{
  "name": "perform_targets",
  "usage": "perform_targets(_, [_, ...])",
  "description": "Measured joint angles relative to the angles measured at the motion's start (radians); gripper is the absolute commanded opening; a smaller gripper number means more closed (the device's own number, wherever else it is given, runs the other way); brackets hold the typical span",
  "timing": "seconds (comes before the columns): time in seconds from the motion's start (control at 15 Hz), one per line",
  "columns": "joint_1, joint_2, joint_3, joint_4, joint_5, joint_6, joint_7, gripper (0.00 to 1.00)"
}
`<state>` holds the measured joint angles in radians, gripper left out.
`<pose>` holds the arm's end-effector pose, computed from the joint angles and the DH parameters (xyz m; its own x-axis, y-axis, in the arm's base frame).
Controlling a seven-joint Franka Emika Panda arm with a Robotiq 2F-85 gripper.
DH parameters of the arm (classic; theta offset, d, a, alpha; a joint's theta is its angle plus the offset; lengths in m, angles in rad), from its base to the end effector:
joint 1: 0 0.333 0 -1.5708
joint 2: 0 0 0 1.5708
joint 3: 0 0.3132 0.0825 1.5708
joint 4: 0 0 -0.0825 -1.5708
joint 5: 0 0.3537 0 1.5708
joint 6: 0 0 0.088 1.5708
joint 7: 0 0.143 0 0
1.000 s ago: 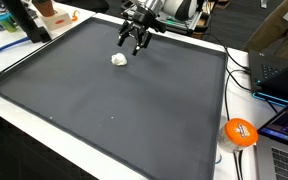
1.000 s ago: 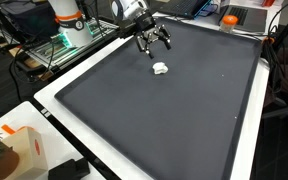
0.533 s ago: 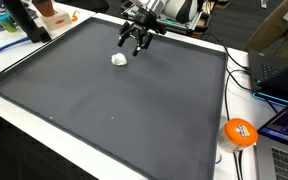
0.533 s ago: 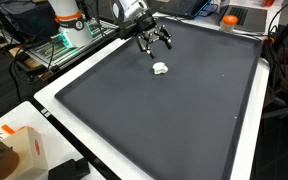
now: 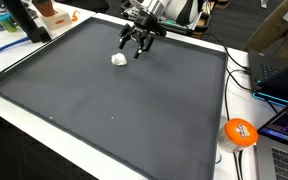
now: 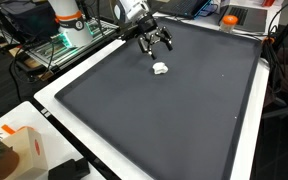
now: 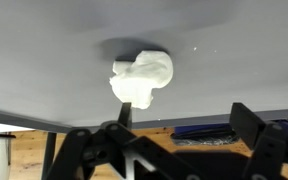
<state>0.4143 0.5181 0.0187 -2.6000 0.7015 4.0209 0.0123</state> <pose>0.4487 0.0894 0.1912 0.5975 -0.1967 0.7774 -0.2749 -0.9609 -0.0318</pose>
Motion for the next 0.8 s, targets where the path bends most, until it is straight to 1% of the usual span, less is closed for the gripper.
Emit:
perform_targets(0.47, [-0.005, 0.003, 0.006, 0.011, 0.015, 0.000, -0.017, 1.00])
perform_targets(0.53, [-0.015, -0.009, 0.012, 0.004, 0.012, -0.006, -0.017, 1.00])
perform_targets(0.67, [-0.050, -0.059, 0.025, -0.027, -0.034, -0.030, -0.015, 1.00])
perform_targets(0.8, [-0.095, -0.147, 0.028, -0.077, -0.095, -0.104, -0.015, 1.00])
